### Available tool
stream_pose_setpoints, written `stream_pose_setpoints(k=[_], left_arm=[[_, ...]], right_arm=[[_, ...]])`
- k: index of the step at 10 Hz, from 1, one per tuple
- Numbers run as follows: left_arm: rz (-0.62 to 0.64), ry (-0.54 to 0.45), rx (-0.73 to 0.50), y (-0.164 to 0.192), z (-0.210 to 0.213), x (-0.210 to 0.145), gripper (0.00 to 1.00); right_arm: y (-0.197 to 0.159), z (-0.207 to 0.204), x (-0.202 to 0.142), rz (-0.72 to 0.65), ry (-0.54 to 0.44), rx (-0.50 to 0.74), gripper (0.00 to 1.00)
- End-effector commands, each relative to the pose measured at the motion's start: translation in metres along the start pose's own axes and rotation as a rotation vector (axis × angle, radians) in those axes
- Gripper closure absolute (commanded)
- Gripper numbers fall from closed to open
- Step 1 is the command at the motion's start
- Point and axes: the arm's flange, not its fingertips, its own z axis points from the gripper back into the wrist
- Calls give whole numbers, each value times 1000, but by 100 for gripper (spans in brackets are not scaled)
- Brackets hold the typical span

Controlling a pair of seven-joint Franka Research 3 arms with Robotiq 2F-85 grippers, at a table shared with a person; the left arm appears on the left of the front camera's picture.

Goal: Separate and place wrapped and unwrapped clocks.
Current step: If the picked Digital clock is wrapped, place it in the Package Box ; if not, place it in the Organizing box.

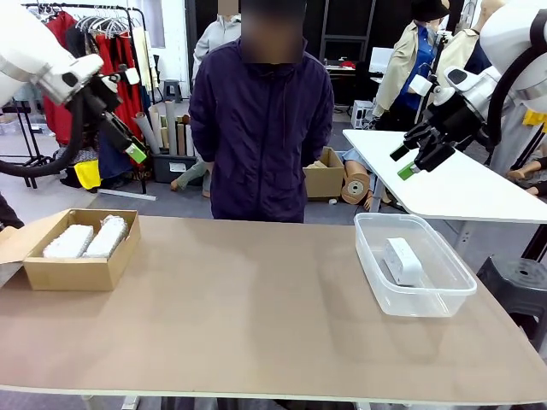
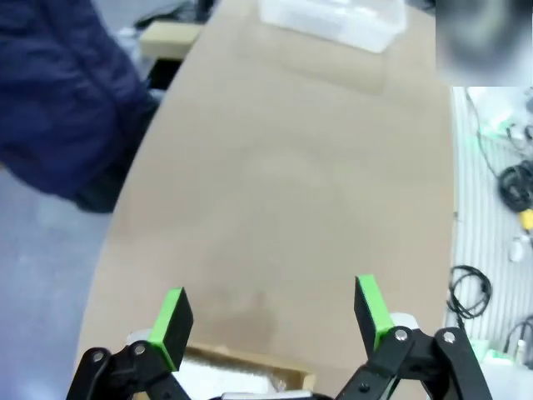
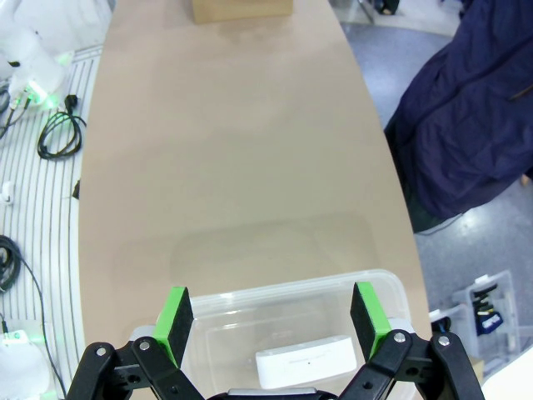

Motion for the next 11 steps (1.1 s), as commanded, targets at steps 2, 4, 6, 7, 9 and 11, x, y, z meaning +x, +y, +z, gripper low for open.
stream_pose_setpoints(k=[2, 4, 6, 7, 9, 11], left_arm=[[-113, -57, -164, -9, 18, -24, 0], [-234, -19, -142, -17, 21, -27, 0], [-228, -2, -47, -24, 21, -15, 0], [-207, -27, -148, -15, 20, -25, 0], [-207, -27, -148, -15, 20, -25, 0], [-210, 42, -50, -14, 20, -28, 0]], right_arm=[[0, 1, 0, 2, -1, 0, 0], [0, 1, 0, 2, -1, 0, 0], [0, 1, 0, 2, -1, 0, 0], [0, 1, 0, 2, -1, 0, 0], [0, 1, 0, 2, -1, 0, 0], [0, 1, 0, 2, -1, 0, 0]])
